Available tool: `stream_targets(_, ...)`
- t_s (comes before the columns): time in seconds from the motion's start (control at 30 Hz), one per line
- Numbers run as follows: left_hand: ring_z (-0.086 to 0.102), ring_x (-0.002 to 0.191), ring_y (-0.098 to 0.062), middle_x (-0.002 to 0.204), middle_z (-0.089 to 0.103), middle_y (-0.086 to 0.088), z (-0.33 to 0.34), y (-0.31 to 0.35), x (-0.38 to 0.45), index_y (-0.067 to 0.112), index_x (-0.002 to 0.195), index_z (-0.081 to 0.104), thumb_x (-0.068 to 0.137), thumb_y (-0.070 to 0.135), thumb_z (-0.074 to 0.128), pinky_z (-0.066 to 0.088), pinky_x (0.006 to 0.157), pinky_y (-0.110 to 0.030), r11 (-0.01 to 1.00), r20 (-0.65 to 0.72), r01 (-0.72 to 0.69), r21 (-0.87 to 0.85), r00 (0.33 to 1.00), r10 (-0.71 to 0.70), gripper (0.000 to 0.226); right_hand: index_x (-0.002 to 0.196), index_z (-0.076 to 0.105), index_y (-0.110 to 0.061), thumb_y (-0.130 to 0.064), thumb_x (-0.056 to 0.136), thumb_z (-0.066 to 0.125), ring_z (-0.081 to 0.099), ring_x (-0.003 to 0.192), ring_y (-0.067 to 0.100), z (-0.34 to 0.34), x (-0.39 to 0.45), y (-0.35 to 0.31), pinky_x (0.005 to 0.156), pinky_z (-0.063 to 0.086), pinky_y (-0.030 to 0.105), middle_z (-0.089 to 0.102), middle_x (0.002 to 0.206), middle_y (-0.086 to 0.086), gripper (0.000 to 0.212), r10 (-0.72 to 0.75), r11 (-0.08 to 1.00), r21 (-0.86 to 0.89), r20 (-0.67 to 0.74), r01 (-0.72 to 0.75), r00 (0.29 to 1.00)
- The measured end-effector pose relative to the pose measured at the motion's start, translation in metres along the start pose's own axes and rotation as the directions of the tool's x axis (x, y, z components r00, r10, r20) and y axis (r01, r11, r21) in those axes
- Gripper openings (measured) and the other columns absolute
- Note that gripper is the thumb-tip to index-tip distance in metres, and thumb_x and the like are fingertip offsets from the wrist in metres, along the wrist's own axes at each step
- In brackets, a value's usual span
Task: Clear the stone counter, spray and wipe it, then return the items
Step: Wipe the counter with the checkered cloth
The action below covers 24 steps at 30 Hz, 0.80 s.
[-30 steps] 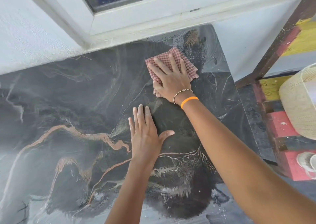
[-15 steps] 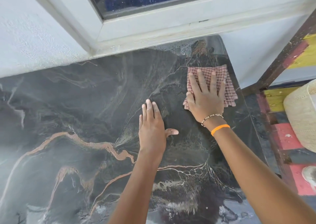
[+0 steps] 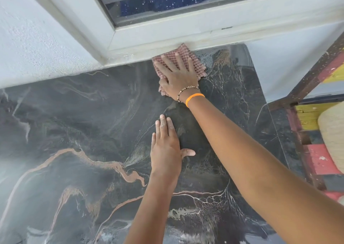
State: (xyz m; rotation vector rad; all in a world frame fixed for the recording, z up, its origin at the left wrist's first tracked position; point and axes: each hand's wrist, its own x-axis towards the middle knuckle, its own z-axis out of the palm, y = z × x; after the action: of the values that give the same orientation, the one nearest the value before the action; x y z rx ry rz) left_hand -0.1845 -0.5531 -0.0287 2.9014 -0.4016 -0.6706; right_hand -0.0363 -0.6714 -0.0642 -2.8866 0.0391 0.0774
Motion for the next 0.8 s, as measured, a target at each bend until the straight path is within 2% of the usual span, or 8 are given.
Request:
stream_targets(0.07, -0.009, 0.145, -0.024, 0.156, -0.015, -0.01, 0.0, 0.001, -0.001, 0.005, 0.145, -0.009, 0.07, 0.062, 0.051, 0.008, 0.118, -0.035, 1.0, 0.003, 0.005, -0.008, 1.0, -0.005, 0.113, 0.146, 0.018, -0.041, -0.039, 0.091, 0.03, 0.009, 0.146, 0.029, -0.007, -0.006, 0.036, 0.116, 0.001, 0.054, 0.014, 0.158, -0.012, 0.056, 0.162, 0.987, 0.029, -0.058, -0.161, 0.985)
stream_targets(0.17, -0.01, 0.145, -0.024, 0.156, -0.015, -0.011, 0.001, 0.002, -0.001, 0.004, 0.145, -0.01, 0.068, 0.063, 0.049, 0.007, 0.118, -0.036, 1.0, 0.003, 0.011, -0.017, 1.0, -0.011, 0.113, 0.147, 0.016, -0.04, -0.036, 0.094, 0.029, 0.005, 0.147, 0.03, -0.018, -0.016, 0.097, 0.116, 0.0, 0.055, 0.01, 0.159, -0.01, 0.055, 0.382, 0.924, 0.061, -0.108, -0.377, 0.918)
stream_targets(0.27, -0.009, 0.145, -0.025, 0.156, -0.014, -0.011, 0.0, 0.003, 0.0, 0.003, 0.145, -0.009, 0.066, 0.064, 0.049, 0.008, 0.117, -0.037, 1.0, 0.008, 0.017, -0.006, 1.0, -0.017, 0.115, 0.147, 0.017, -0.036, -0.035, 0.094, 0.029, 0.005, 0.146, 0.032, -0.027, -0.029, 0.13, 0.116, 0.005, 0.056, 0.011, 0.159, -0.007, 0.054, 0.523, 0.851, 0.121, -0.112, -0.511, 0.845)
stream_targets(0.33, -0.008, 0.145, -0.025, 0.156, -0.014, -0.012, 0.001, 0.003, 0.0, 0.003, 0.145, -0.01, 0.065, 0.064, 0.047, 0.009, 0.117, -0.037, 1.0, 0.005, 0.019, 0.008, 1.0, -0.019, 0.116, 0.147, 0.018, -0.034, -0.034, 0.094, 0.03, 0.008, 0.145, 0.034, -0.028, -0.038, 0.133, 0.116, 0.01, 0.054, 0.012, 0.159, -0.004, 0.054, 0.56, 0.826, 0.15, -0.114, -0.543, 0.82)
stream_targets(0.43, -0.007, 0.145, -0.026, 0.156, -0.013, -0.013, 0.001, 0.003, 0.001, 0.002, 0.144, -0.01, 0.066, 0.063, 0.049, 0.01, 0.118, -0.037, 1.0, 0.002, 0.018, 0.018, 1.0, -0.018, 0.115, 0.147, 0.019, -0.034, -0.034, 0.094, 0.03, 0.009, 0.145, 0.034, -0.027, -0.06, 0.126, 0.115, 0.012, 0.053, 0.013, 0.159, -0.002, 0.054, 0.57, 0.819, 0.166, -0.114, -0.55, 0.814)
stream_targets(0.57, -0.006, 0.145, -0.027, 0.156, -0.011, -0.014, 0.002, 0.004, 0.001, 0.001, 0.145, -0.008, 0.068, 0.059, 0.054, 0.012, 0.118, -0.038, 0.999, -0.019, 0.023, 0.025, 1.0, -0.022, 0.114, 0.148, 0.017, -0.035, -0.034, 0.095, 0.03, 0.007, 0.145, 0.036, -0.017, -0.106, 0.11, 0.115, 0.008, 0.054, 0.013, 0.159, -0.001, 0.055, 0.544, 0.839, 0.083, -0.118, -0.537, 0.831)
stream_targets(0.7, -0.006, 0.145, -0.026, 0.157, -0.01, -0.013, 0.004, 0.003, 0.0, 0.001, 0.145, -0.007, 0.072, 0.06, 0.052, 0.01, 0.118, -0.038, 1.0, -0.057, 0.0, -0.01, 0.998, -0.001, 0.111, 0.148, 0.015, -0.034, -0.034, 0.094, 0.032, 0.008, 0.145, 0.035, -0.006, -0.126, 0.079, 0.116, 0.003, 0.057, 0.012, 0.159, -0.003, 0.056, 0.411, 0.91, -0.014, -0.102, -0.414, 0.906)
stream_targets(0.8, -0.006, 0.145, -0.024, 0.157, -0.007, -0.013, 0.012, -0.009, -0.021, 0.002, 0.146, -0.004, 0.076, 0.064, 0.046, 0.005, 0.118, -0.037, 0.995, -0.152, -0.013, -0.095, 0.988, -0.001, 0.106, 0.147, 0.015, -0.036, -0.034, 0.093, 0.033, 0.008, 0.146, 0.033, -0.001, -0.114, 0.044, 0.117, 0.002, 0.056, 0.012, 0.159, -0.005, 0.058, 0.289, 0.957, -0.012, -0.067, -0.29, 0.955)
